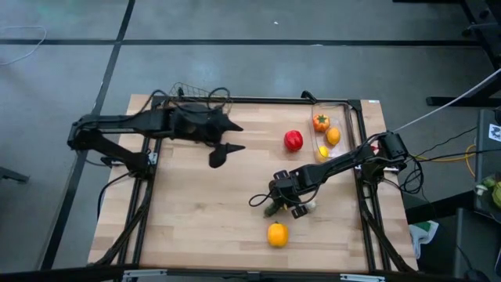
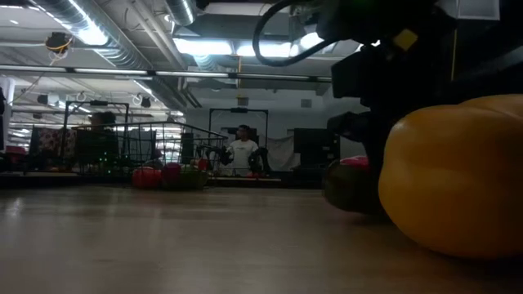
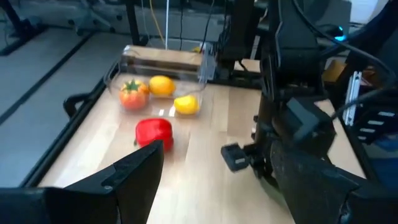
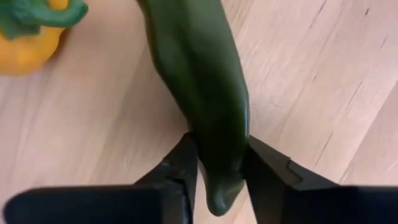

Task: Sort produce into baskets
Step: Put the green chili pepper into the silver wire basket

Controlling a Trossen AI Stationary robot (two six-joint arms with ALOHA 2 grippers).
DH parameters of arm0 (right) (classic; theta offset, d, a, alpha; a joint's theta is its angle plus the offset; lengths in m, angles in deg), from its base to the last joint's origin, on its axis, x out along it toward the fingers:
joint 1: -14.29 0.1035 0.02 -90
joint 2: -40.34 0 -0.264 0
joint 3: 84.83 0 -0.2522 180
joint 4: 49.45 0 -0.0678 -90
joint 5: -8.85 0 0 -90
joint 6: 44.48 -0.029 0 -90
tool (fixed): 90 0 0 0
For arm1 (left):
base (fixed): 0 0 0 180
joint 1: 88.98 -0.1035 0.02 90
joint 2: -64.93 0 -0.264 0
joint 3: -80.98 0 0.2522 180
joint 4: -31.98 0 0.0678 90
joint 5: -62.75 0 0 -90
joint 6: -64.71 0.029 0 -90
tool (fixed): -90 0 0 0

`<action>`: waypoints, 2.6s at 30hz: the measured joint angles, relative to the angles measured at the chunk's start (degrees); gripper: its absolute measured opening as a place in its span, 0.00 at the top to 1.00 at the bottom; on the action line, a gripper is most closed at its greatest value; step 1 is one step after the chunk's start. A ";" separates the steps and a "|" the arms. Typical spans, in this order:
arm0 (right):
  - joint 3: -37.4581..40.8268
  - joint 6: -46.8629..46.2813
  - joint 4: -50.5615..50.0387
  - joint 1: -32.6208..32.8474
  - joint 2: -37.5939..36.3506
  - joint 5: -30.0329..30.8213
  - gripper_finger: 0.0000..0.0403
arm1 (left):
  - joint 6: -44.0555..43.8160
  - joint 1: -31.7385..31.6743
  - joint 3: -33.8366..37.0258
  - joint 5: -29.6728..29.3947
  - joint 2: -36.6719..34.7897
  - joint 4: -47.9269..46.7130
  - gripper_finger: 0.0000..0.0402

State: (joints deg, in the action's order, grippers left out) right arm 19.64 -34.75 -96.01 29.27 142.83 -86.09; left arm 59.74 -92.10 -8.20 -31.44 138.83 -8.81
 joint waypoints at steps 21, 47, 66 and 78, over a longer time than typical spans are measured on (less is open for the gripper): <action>-4.79 1.62 -0.22 -5.31 0.04 5.47 0.78 | -22.15 3.39 0.02 -6.77 -7.52 -34.99 0.27; -14.70 -2.61 16.72 -16.13 0.09 5.63 0.78 | -23.35 8.17 0.02 -13.19 6.27 -33.02 0.27; -14.70 -5.85 21.28 -16.09 0.00 3.76 0.78 | -20.35 7.85 0.02 -13.26 7.73 -27.63 0.27; -14.70 -5.85 25.38 -16.09 0.00 2.39 0.78 | -20.46 7.85 0.02 -13.22 7.73 -27.95 0.27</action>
State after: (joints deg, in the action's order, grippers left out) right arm 4.94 -40.60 -70.62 13.18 142.83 -83.70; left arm 39.28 -84.25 -8.17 -44.66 146.56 -36.76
